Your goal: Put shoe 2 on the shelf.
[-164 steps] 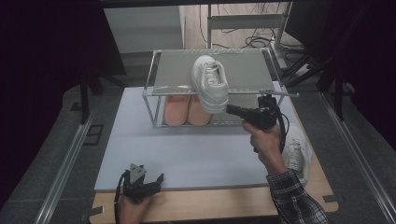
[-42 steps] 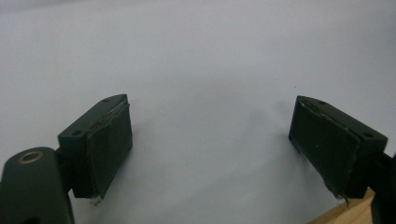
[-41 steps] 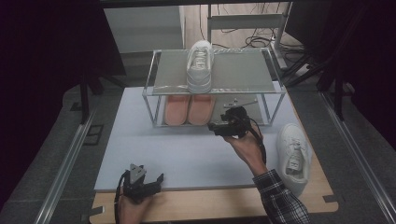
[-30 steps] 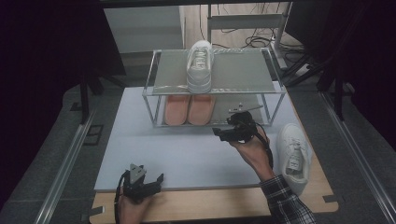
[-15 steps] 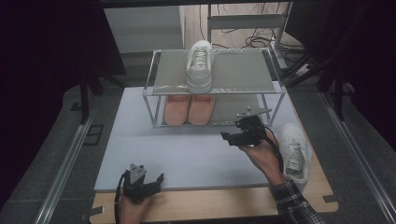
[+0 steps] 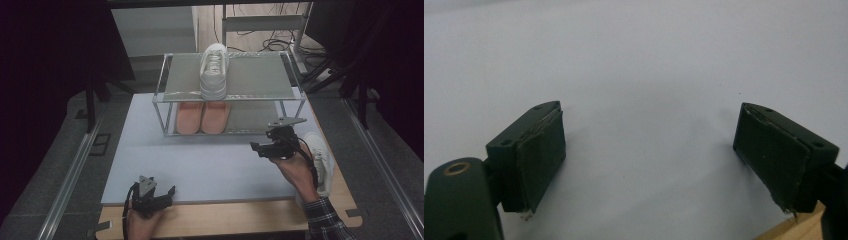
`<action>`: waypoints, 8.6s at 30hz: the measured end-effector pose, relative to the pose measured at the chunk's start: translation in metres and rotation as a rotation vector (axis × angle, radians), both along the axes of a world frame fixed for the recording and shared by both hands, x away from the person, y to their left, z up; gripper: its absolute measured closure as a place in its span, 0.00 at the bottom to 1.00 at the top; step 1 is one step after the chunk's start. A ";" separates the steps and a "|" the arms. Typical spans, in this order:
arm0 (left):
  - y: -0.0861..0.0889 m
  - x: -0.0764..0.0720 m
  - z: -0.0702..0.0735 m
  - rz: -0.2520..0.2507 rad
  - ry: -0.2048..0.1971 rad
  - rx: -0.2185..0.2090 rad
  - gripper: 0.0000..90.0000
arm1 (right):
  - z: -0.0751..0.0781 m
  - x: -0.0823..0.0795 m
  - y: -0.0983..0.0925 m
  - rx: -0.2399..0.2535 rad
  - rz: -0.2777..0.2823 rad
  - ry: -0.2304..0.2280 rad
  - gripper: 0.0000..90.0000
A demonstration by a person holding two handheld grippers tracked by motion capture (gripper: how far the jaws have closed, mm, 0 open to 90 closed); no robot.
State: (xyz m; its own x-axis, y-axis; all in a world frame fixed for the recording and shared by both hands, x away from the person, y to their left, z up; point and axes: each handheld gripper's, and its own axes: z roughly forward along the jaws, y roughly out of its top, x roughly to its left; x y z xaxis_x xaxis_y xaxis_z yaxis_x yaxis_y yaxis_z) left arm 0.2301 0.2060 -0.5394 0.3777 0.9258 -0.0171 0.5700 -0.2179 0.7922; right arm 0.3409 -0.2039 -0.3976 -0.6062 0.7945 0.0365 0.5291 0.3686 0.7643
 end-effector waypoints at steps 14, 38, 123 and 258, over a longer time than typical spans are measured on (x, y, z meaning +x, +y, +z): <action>0.000 0.000 0.000 0.002 0.001 -0.002 0.15 | 0.004 -0.003 -0.038 0.020 -0.096 0.082 0.29; 0.000 0.000 0.000 0.003 0.001 -0.003 0.15 | -0.008 -0.014 -0.141 -0.074 -0.367 0.070 1.00; -0.001 0.000 0.000 0.006 0.002 -0.002 0.15 | -0.088 -0.026 -0.053 0.006 -0.199 0.237 0.98; 0.000 0.000 0.000 0.004 0.002 -0.003 0.15 | 0.047 -0.052 -0.093 0.743 -0.057 0.297 0.93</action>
